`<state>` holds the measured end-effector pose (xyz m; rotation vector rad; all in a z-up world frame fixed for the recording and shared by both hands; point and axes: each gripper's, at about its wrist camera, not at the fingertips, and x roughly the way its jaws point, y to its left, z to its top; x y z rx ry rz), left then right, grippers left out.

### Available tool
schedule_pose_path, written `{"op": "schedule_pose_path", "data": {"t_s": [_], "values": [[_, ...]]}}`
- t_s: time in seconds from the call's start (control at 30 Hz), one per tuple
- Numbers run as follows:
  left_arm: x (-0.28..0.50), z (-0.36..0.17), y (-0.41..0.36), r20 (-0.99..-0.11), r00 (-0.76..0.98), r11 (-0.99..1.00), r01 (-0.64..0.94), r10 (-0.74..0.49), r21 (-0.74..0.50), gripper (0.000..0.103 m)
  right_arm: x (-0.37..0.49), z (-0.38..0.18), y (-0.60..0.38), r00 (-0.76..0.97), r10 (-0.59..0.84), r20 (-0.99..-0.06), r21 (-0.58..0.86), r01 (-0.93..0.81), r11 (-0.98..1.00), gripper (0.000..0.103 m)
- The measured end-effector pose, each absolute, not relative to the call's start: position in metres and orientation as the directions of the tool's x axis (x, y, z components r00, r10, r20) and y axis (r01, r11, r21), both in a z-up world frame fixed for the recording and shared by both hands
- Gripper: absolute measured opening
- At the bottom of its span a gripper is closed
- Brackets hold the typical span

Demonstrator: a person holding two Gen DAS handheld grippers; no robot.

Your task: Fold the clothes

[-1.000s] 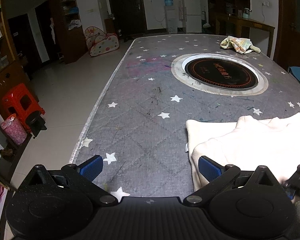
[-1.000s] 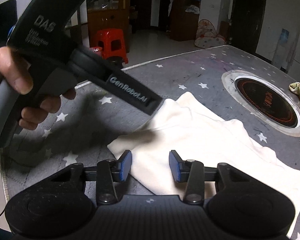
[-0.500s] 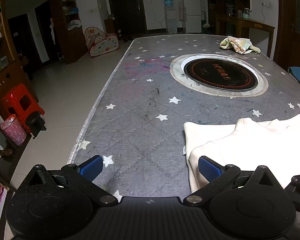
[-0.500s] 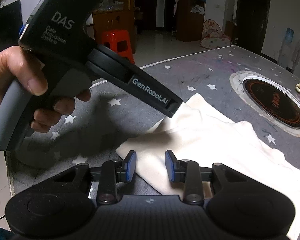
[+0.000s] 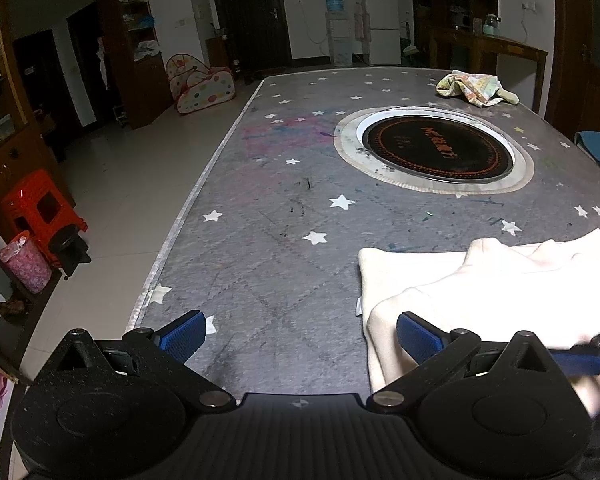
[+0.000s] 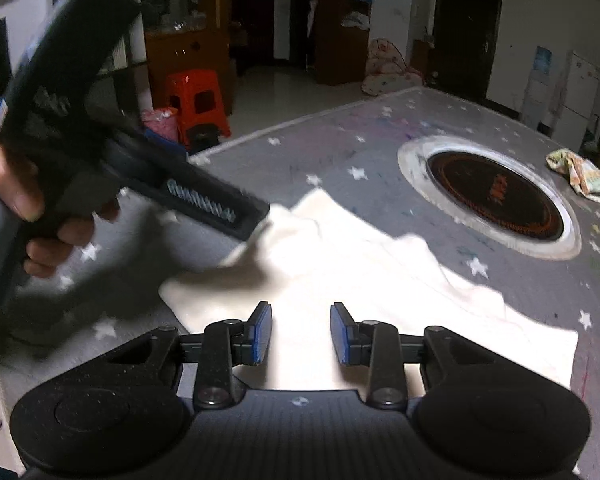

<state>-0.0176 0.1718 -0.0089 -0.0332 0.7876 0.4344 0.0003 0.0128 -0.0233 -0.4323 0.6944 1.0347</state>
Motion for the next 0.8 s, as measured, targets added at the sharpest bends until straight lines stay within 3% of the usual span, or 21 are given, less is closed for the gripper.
{"op": "schedule_pose_path", "data": {"t_s": [0.43, 0.8], "values": [[-0.007, -0.012, 0.169, -0.699, 0.619, 0.916, -0.376, 0.359, 0.138, 0.103, 0.029, -0.009, 0.002, 0.393, 0.633, -0.666, -0.013, -0.856, 0.517, 0.032], [0.013, -0.029, 0.167, -0.725, 0.594, 0.923, -0.354, 0.347, 0.152, 0.103, 0.069, -0.030, -0.008, 0.418, 0.588, -0.692, 0.039, -0.792, 0.609, 0.032]]}}
